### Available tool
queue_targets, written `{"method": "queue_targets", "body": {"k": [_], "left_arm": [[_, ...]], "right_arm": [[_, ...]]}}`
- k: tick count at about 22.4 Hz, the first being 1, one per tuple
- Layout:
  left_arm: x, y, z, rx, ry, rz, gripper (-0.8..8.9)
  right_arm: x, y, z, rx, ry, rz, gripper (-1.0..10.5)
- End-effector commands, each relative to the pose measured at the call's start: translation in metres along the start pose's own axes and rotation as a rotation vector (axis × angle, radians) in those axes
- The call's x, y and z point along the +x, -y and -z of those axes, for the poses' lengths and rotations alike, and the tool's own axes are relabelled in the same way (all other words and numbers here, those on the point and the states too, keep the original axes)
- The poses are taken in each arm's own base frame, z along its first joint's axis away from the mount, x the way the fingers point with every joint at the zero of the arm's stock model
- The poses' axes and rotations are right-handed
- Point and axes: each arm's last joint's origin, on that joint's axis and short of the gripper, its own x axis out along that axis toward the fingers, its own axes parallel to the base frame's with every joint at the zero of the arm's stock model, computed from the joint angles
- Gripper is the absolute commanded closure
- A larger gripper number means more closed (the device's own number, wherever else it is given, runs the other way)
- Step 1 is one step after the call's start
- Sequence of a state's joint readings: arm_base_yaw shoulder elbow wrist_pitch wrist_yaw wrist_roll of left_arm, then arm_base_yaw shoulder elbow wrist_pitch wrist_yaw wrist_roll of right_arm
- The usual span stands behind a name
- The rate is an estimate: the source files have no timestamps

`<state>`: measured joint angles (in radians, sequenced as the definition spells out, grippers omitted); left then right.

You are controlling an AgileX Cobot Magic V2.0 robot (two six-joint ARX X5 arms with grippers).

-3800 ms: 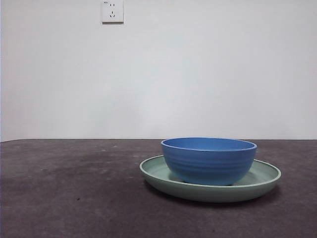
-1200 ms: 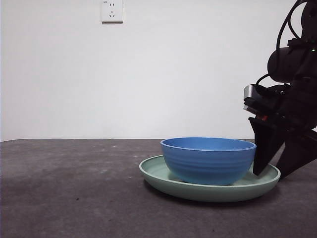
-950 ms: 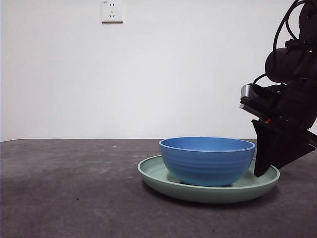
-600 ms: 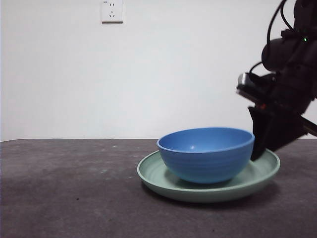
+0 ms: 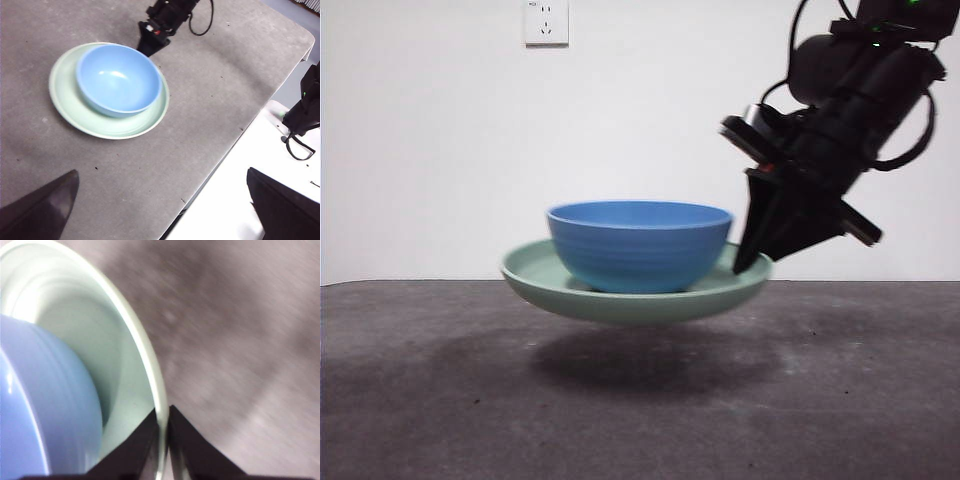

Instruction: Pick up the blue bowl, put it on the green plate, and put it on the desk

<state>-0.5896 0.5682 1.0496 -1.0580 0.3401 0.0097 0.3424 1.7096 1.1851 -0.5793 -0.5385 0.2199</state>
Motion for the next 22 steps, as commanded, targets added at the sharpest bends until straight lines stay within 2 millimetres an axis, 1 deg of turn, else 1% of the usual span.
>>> {"method": "queue_targets", "body": {"k": [1, 4, 9, 16, 22], "left_arm": [[-0.001, 0.001, -0.003, 0.01, 0.015, 0.009, 2.51], [-0.001, 0.001, -0.003, 0.01, 0.015, 0.009, 2.51], [-0.001, 0.001, -0.003, 0.01, 0.015, 0.009, 2.51], [-0.001, 0.001, -0.003, 0.01, 0.015, 0.009, 2.51], [-0.001, 0.001, -0.003, 0.01, 0.015, 0.009, 2.51]], "right_arm": [[0.006, -0.009, -0.007, 0.039, 0.03, -0.032, 9.4], [0.009, -0.014, -0.007, 0.038, 0.037, -0.04, 9.4], [0.017, -0.014, -0.006, 0.054, 0.018, -0.034, 9.4], [0.042, -0.004, -0.004, 0.083, -0.042, -0.022, 9.4], [0.057, 0.006, -0.001, 0.107, -0.074, 0.021, 9.4]]}}
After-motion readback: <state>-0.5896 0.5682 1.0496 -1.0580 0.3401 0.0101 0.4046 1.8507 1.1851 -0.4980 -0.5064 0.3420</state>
